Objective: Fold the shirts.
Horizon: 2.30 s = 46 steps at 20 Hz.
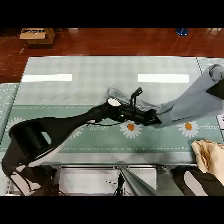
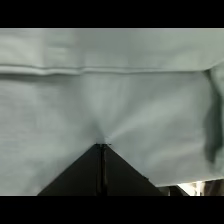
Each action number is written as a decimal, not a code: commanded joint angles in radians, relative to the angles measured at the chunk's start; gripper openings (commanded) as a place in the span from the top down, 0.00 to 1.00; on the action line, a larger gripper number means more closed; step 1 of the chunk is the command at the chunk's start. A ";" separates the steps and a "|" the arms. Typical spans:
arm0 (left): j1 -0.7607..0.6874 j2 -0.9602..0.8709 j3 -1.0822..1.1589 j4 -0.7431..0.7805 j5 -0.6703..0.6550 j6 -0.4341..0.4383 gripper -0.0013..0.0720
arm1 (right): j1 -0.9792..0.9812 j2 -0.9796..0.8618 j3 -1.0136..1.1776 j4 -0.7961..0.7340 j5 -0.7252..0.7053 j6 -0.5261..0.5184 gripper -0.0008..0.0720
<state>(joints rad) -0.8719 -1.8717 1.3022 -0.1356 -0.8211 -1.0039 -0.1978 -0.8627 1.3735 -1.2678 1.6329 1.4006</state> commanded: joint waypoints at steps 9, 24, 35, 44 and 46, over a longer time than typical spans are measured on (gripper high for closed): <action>0.128 0.007 0.075 -0.018 -0.062 0.035 0.96 | 0.000 0.001 0.000 -0.024 -0.009 0.002 0.95; 0.927 0.635 0.076 0.117 -0.274 -0.008 0.95 | 0.363 -0.264 0.000 -0.077 -0.111 0.122 0.95; 0.926 0.863 0.075 0.131 -0.344 -0.034 0.95 | 0.639 -0.695 0.000 0.016 -0.390 0.241 0.94; 0.866 0.858 0.075 0.294 -0.343 -0.094 0.95 | 0.653 -0.694 0.001 0.097 -0.462 0.202 0.31; 0.867 0.858 0.075 0.312 -0.343 -0.094 0.95 | 0.584 -0.621 0.001 -0.146 -0.266 0.158 0.31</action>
<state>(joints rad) -0.0013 -1.0145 1.3769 0.1356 -1.1652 -1.0882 0.4442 -1.5429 1.3735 -1.2041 1.1892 1.6100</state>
